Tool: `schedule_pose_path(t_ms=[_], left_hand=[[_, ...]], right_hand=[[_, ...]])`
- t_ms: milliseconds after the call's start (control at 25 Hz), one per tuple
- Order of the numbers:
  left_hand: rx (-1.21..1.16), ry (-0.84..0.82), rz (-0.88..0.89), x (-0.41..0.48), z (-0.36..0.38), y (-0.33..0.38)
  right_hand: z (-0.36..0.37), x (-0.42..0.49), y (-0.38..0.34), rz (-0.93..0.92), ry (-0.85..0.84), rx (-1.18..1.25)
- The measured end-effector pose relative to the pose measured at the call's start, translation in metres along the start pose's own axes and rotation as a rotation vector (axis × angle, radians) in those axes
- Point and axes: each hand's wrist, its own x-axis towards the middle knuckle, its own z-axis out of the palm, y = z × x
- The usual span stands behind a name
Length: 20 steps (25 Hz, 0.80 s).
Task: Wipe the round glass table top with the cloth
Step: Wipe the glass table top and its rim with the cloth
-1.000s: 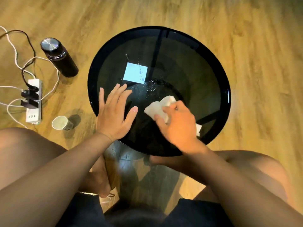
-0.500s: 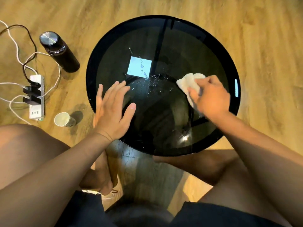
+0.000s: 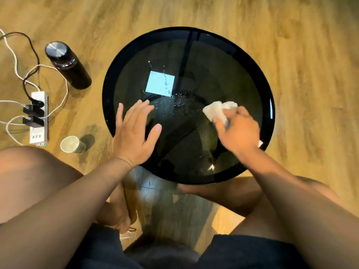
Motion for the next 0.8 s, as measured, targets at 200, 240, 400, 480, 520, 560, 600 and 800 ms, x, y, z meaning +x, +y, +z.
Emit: schedule_pose_path(t_ms=[200, 240, 400, 480, 520, 560, 600, 800], left_hand=[[-0.003, 0.021, -0.021, -0.001, 0.004, -0.002], [-0.008, 0.021, -0.027, -0.001, 0.003, -0.002], [-0.056, 0.042, -0.035, -0.004, -0.005, 0.003], [-0.064, 0.079, -0.085, -0.005, -0.010, 0.003], [-0.057, 0.097, -0.119, -0.006, -0.013, 0.002], [-0.039, 0.104, -0.153, -0.009, -0.016, 0.000], [-0.014, 0.104, -0.182, -0.010, -0.019, -0.003], [0.053, 0.056, -0.214, 0.004, -0.018, -0.023]], right_hand=[[0.017, -0.116, -0.095, -0.385, -0.081, 0.113], [0.018, -0.119, -0.099, -0.432, -0.113, 0.114], [-0.008, -0.097, -0.079, -0.154, -0.324, 0.667], [-0.024, -0.085, -0.058, 0.200, -0.381, 1.219], [-0.033, -0.080, -0.045, 0.334, -0.485, 1.536], [-0.042, -0.079, -0.034, 0.405, -0.583, 1.791], [-0.050, -0.077, -0.024, 0.426, -0.640, 1.906], [-0.057, -0.053, -0.015, 0.341, -0.425, 1.450]])
